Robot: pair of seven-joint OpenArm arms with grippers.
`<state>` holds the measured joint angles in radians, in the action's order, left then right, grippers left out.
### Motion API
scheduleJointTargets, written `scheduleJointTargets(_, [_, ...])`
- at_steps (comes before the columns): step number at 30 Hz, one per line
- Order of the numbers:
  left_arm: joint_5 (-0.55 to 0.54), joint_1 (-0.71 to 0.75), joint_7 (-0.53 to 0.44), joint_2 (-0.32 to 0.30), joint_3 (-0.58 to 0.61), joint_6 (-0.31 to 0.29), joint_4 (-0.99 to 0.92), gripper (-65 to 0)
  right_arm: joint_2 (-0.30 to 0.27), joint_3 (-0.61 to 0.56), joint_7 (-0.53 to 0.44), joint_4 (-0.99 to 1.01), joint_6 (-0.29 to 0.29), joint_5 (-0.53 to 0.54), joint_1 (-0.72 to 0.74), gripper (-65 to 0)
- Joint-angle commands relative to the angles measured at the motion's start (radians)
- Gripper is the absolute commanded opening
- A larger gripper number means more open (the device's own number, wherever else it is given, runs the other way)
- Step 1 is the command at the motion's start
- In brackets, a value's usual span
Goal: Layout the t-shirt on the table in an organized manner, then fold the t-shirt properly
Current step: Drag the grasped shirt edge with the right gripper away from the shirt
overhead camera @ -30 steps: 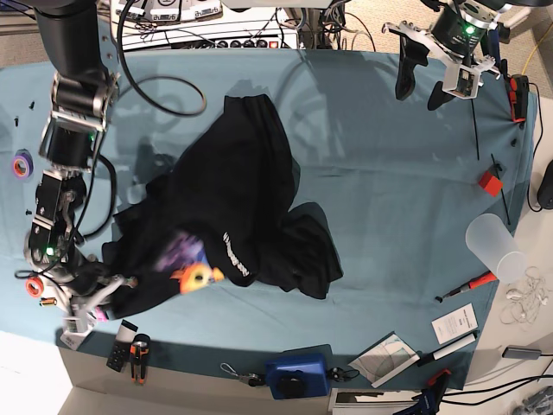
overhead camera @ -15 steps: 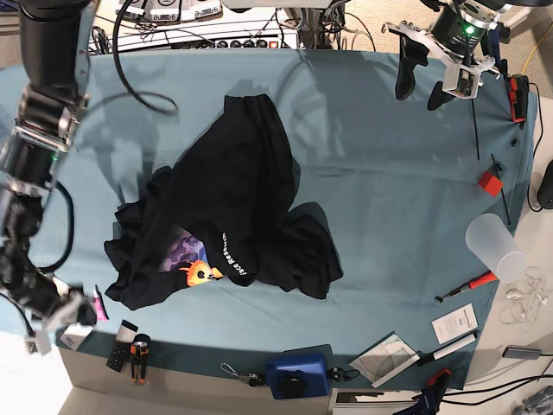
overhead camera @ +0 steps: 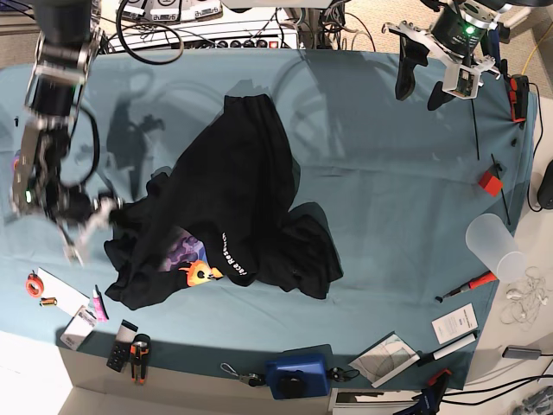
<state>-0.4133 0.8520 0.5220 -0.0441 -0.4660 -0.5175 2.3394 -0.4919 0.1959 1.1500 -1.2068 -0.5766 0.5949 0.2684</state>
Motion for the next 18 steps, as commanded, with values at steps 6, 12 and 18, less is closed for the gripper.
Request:
scheduleJointTargets(6, [-0.018, -0.022, -0.024, -0.003, -0.003, -0.004, 0.017, -32.4, 0.056, 0.017, -0.172, -0.015, 0.042, -0.161, -0.024, -39.9])
scheduleJointTargets(12, [-0.018, -0.032, -0.022, -0.003, -0.003, -0.004, 0.017, -32.4, 0.15, 0.015, -0.248, -0.015, 0.143, -0.282, -0.022, -39.9])
scheduleJointTargets(18, [-0.018, -0.032, -0.022, -0.003, -0.003, -0.004, 0.017, -32.4, 0.195, 0.014, -0.248, 0.007, 0.158, -0.342, -0.024, -40.2])
